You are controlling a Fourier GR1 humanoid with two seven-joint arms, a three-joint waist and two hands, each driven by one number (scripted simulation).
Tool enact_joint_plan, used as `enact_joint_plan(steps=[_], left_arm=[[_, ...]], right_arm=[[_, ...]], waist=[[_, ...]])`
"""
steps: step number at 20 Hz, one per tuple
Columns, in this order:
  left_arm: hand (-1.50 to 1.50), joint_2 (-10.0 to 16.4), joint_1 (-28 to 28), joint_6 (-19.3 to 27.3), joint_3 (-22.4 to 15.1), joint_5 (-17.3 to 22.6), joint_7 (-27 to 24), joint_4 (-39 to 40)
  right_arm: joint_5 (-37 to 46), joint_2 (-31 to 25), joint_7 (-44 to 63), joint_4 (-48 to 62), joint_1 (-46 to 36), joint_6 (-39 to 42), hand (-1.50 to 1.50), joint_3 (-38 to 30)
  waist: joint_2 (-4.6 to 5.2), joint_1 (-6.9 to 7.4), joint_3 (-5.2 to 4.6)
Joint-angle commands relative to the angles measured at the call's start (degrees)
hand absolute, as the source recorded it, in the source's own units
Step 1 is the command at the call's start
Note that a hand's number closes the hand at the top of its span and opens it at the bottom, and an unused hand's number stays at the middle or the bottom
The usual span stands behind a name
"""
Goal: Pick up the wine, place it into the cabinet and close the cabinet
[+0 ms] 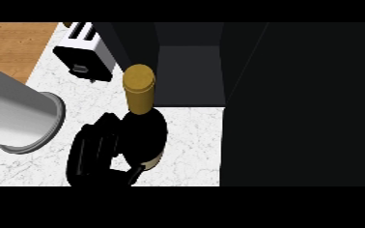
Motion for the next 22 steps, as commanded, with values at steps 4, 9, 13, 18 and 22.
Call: enact_joint_plan(steps=[4,9,13,18,22], left_arm=[[1.50,-0.31,-11.07,8.33,-2.98,-1.96,-1.12,7.41],[1.50,-0.31,-16.99,15.66,-3.58,-4.07,3.12,5.78],[1.50,-0.31,-23.86,17.50,-5.42,-5.37,0.69,14.52],[1.50,-0.31,-25.93,23.02,-9.90,-7.91,1.55,19.09],[1.50,-0.31,-28.43,23.97,-10.52,-3.66,-3.38,25.58]], right_arm=[[1.05,0.57,4.13,-1.90,-2.11,-2.61,-1.50,1.64],[1.58,-0.27,2.21,4.54,-6.64,-2.71,-1.50,-0.42],[0.50,-0.50,4.06,-0.99,-3.39,-2.07,-1.50,0.70],[-0.22,-1.25,0.00,2.41,-2.67,-0.04,-1.50,-1.56],[-3.10,-2.53,-0.78,2.88,-2.39,1.24,-1.50,-4.62]], waist=[[0.03,-0.16,-0.03],[0.04,0.06,-0.01],[0.04,-0.30,-0.02],[0.04,-0.30,0.00],[0.08,-0.37,-0.01]])
